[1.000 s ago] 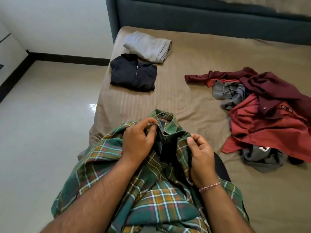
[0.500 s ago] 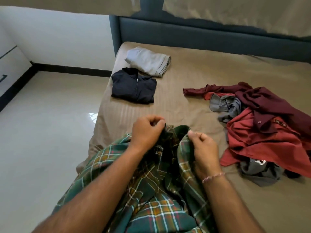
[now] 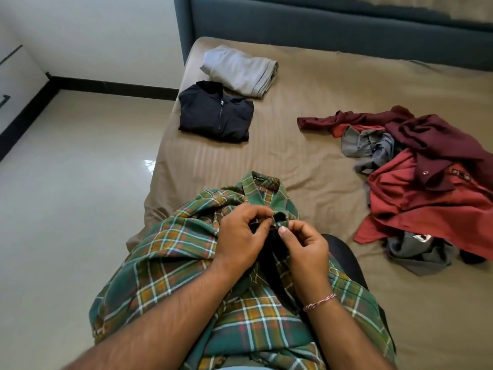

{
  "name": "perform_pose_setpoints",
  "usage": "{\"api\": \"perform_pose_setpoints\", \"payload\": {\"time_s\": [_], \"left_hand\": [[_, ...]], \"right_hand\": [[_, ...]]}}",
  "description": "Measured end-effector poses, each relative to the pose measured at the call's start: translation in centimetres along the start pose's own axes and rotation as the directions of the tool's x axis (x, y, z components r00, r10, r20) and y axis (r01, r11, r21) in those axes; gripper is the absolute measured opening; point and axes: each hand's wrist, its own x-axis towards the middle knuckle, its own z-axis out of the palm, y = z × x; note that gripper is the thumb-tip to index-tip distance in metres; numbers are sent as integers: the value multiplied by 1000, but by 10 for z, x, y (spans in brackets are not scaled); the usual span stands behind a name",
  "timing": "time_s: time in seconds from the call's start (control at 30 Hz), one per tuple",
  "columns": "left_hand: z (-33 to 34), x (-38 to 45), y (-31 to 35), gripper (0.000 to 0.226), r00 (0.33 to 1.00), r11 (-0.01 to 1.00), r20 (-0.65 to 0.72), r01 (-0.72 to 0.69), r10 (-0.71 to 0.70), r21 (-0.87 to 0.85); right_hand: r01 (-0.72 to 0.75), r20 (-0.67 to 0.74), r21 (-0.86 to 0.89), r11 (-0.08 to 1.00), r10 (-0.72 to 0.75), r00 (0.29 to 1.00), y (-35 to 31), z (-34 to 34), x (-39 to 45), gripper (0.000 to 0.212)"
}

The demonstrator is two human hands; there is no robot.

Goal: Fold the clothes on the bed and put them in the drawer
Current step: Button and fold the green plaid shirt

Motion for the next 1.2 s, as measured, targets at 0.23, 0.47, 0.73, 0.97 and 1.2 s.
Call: {"api": "perform_pose_setpoints", "payload": {"time_s": [0.23, 0.47, 0.73, 0.97, 1.2], "left_hand": [[-10, 13, -6, 9, 975, 996, -207, 84, -75, 34], [-7, -14, 3, 21, 997, 996, 54, 54, -50, -73], [-10, -22, 0, 23, 997, 985, 3, 79, -80, -153], [-11, -26, -1, 16, 997, 984, 5, 71, -72, -164], [-11, -27, -3, 17, 981, 947, 45, 192, -186, -258]], "right_hand": [[-37, -5, 178, 983, 39, 999, 7, -2, 0, 34], [-42, 141, 158, 987, 19, 990, 7, 0, -5, 9], [-57, 133, 170, 984, 34, 990, 4, 2, -6, 19], [-63, 145, 178, 982, 37, 989, 7, -2, -5, 4], [-77, 161, 211, 974, 43, 986, 3, -1, -8, 19]]}}
